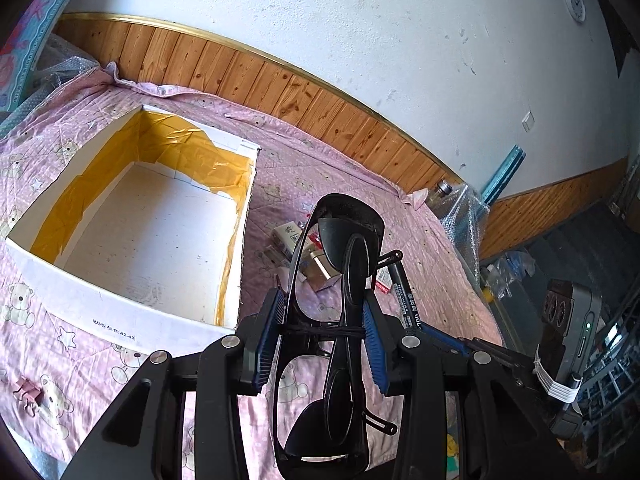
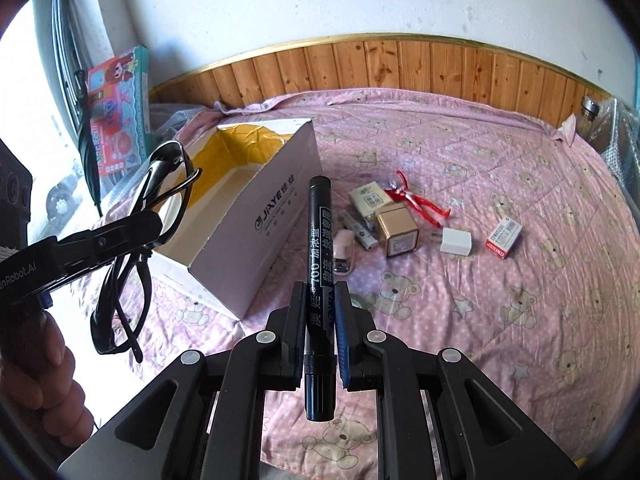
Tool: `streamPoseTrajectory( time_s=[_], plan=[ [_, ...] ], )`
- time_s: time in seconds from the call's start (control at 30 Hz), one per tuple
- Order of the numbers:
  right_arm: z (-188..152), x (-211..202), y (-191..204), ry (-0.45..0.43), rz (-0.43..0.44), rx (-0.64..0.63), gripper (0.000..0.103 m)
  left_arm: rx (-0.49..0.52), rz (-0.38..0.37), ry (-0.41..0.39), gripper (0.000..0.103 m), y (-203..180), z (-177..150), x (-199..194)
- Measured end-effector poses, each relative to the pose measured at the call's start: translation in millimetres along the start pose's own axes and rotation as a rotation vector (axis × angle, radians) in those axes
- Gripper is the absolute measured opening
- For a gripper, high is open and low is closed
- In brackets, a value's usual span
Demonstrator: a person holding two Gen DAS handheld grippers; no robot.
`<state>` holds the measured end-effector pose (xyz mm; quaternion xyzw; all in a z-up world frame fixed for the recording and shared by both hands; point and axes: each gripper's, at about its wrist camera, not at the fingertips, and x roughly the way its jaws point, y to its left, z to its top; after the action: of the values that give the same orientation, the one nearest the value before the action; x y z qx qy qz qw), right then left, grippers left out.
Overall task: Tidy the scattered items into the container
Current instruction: 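Lift the glasses and marker and carry both toward the white box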
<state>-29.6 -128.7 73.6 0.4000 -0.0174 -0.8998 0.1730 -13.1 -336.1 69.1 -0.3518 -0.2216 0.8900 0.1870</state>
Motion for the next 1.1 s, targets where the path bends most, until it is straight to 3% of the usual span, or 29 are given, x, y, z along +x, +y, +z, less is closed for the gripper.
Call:
streamPoseTrajectory(
  time_s=[1.1],
  plan=[
    [46.6,13.9,63.1,-0.036,0.119,-0.122,0.014,-0.054,0.058,-0.1,0.04,36.1,29.0,-37.1]
  ],
)
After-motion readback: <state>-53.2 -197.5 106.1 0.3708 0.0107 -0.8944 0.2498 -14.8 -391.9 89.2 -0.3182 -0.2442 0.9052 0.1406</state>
